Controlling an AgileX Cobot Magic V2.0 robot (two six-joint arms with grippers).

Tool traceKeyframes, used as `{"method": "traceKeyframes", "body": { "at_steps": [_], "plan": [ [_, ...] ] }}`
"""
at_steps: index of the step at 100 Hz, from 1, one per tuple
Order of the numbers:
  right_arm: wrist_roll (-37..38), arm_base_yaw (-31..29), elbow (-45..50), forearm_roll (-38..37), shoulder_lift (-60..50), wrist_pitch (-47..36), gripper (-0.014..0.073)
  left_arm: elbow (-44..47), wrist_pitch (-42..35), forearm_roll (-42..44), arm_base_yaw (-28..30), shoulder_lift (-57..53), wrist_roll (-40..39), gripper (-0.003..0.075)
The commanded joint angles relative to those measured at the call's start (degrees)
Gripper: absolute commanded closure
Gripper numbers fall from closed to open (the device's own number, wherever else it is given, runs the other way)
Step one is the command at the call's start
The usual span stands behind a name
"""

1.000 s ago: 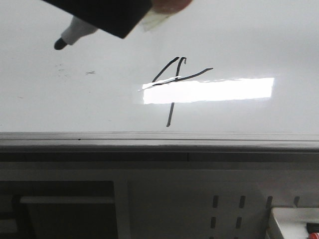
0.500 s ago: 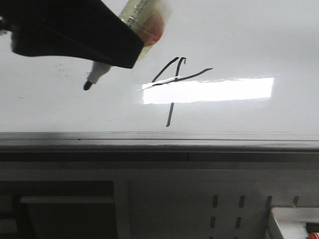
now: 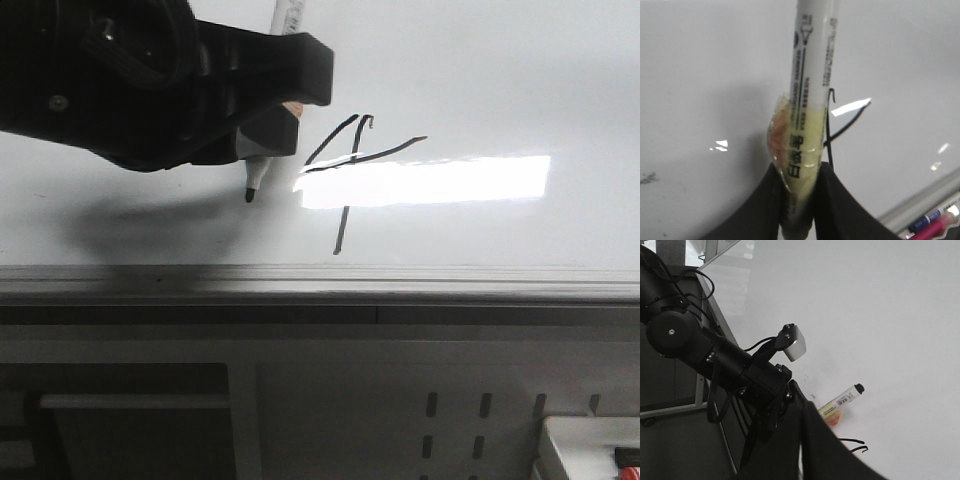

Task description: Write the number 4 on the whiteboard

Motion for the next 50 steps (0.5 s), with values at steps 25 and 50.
{"method": "traceKeyframes", "body": {
  "at_steps": [25, 50],
  "plan": [
    [5.55, -0.26, -1.58, -6.32, -0.50, -3.14, 0.0657, -1.36, -14.42, -9.73, 0.06, 2.03, -0.02, 0.0741],
    [5.66, -0.26, -1.58, -6.54, -0.50, -3.13, 0.0657, -1.47, -14.02, -9.73, 0.06, 4.38, -0.02, 0.0741]
  ]
}}
